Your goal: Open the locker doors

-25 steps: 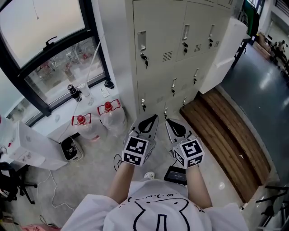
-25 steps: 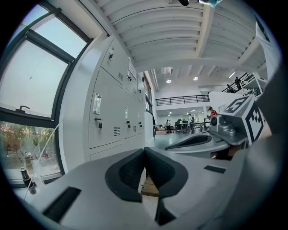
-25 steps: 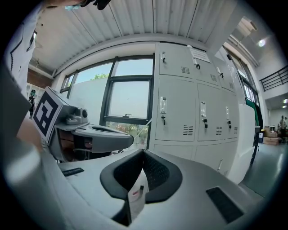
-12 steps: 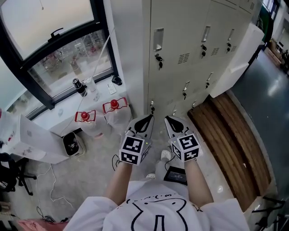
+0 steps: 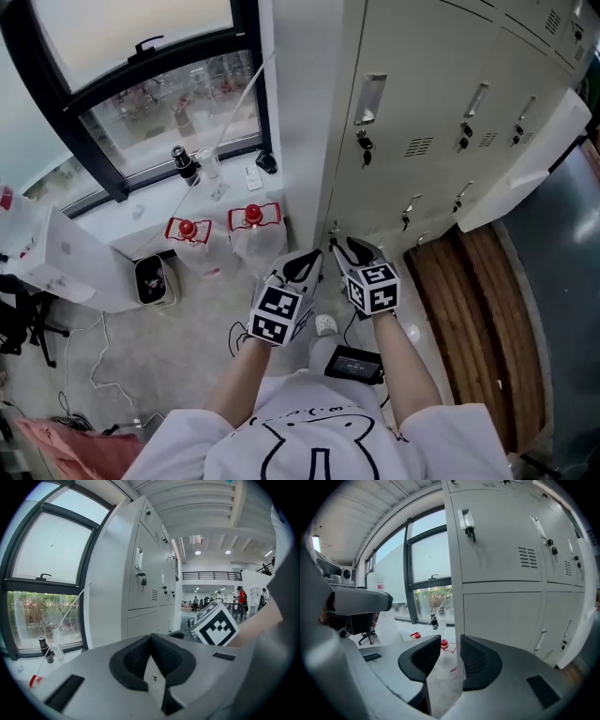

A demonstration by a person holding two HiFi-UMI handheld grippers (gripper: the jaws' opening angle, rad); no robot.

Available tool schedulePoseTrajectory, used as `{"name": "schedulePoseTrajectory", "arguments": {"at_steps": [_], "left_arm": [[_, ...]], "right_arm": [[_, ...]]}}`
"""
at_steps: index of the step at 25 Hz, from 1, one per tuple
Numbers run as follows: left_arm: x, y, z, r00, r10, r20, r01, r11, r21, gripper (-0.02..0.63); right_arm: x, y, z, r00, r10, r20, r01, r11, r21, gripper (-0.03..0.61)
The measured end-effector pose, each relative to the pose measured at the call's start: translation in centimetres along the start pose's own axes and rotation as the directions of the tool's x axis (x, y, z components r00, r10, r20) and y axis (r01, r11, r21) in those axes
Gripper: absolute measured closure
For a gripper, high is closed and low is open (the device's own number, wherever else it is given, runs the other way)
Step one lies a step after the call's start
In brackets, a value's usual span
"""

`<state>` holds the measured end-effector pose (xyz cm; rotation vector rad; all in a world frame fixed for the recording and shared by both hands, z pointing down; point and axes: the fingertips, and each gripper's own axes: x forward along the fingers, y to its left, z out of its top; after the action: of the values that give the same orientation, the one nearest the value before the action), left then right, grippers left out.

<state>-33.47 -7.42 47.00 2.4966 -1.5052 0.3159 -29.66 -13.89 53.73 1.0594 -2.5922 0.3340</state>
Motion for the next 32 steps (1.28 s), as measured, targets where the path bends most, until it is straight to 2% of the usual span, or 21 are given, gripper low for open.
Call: {"name": "schedulePoseTrajectory", "arguments": {"at_steps": [7,13,18,23,32], "left_arm": [[2.7,2.0,-0.5,0.999,0.037,-0.032,-0.038,0.999,-0.036,0.592],[4.8,3.3,0.1,0.997,0.057,-0.048,-0.058,0.998,-0.026,0.592],[5.8,3.9,0.4,0.996,0.077,-0.054,-0.078,0.997,-0.021,0.592],[6.0,4.4,-0.1,0.993,0.102,-0.062,-0.103,0.994,-0.024,0.592],[5.0,3.0,-1.3,0.994,0.081,-0.071,-0.084,0.995,-0.049,0.592]], "right_arm": [[6.0,-3.1,-3.1,0.993,0.019,-0.118,-0.017,1.000,0.022,0.439],[10.0,-4.4,-5.9,0.980,0.063,-0.188,-0.052,0.997,0.062,0.437],[12.4,-5.3,-7.2,0.970,0.066,-0.234,-0.063,0.998,0.018,0.437],[13.7,-5.3,-6.9,0.970,0.080,-0.229,-0.086,0.996,-0.018,0.437],[11.5,-4.8,-7.7,0.965,0.067,-0.253,-0.064,0.998,0.019,0.437]]}}
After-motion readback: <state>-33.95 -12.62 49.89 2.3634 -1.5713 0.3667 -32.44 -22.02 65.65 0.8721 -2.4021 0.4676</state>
